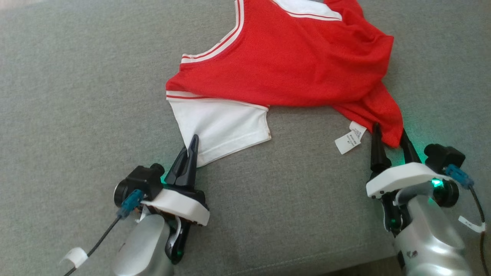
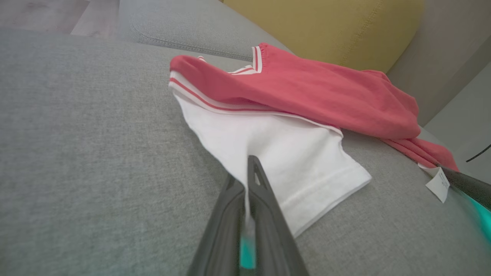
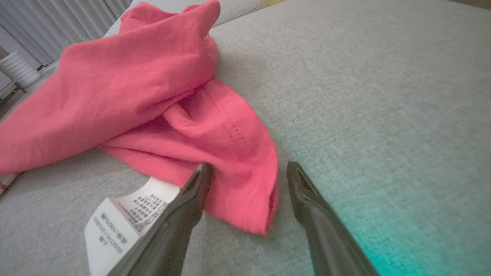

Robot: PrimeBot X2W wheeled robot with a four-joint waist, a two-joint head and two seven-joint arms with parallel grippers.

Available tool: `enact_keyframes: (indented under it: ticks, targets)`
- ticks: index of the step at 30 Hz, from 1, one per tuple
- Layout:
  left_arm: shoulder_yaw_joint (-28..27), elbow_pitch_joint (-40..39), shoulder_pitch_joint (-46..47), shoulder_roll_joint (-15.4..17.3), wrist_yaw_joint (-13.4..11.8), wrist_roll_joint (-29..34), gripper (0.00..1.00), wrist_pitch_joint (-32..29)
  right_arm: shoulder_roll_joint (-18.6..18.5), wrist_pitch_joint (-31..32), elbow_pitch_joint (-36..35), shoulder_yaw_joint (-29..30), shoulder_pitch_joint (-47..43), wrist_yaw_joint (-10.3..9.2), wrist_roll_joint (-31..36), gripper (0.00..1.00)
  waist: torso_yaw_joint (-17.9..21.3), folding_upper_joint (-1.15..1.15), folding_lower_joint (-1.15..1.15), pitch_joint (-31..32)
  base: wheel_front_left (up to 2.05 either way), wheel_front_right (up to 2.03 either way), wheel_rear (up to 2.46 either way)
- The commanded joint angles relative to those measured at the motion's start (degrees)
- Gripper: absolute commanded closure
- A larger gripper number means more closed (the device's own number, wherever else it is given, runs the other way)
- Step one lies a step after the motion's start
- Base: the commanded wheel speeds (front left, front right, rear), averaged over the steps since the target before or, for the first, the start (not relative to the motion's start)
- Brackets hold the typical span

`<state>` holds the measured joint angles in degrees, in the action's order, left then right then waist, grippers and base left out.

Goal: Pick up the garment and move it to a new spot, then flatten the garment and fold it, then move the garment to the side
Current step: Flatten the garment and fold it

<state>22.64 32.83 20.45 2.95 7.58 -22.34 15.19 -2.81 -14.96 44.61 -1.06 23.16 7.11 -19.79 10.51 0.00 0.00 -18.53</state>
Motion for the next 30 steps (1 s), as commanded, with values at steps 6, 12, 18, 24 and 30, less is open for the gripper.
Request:
enact_keyframes:
  ticks: [6, 12, 18, 24, 30]
  targets:
    - [-2.23, -0.19, -2.07, 0.81, -0.09, 0.25, 1.0, -0.19, -0.07, -0.04, 2.59, -5.64, 1.46, 0.37, -5.24, 0.0, -1.17, 0.0, 0.0, -0.56, 0.0, 0.0, 0.0]
    - [-3.5, -1.22, -2.38, 0.71, -0.09, 0.42, 1.0, -0.19, -0.07, -0.04, 0.22, -5.87, 1.3, 0.37, -6.76, 1.0, -1.89, 0.0, 0.0, -0.24, 0.0, 0.0, 0.0]
    - [-10.61, -10.69, -3.07, 0.25, -0.09, 0.62, 1.0, -0.19, -0.07, -0.04, -13.39, -4.94, -0.81, 0.37, -7.7, 1.0, -3.6, 0.0, 0.0, 4.17, 0.0, 0.0, 0.0]
    - [-15.33, -21.43, -0.24, 2.11, -0.09, 1.96, 1.0, -0.19, -2.64, -0.04, -25.04, -9.92, 2.83, 0.37, -13.99, 1.0, -5.36, 0.0, 0.0, 11.87, 0.0, 0.0, 0.0]
    - [-17.58, -25.91, 8.18, 8.08, -0.09, 1.72, 1.0, -0.19, -8.25, 2.33, -30.19, -11.95, 11.01, 0.37, -21.11, 1.0, -7.41, 0.0, 0.0, 17.76, 0.0, 0.0, 0.0]
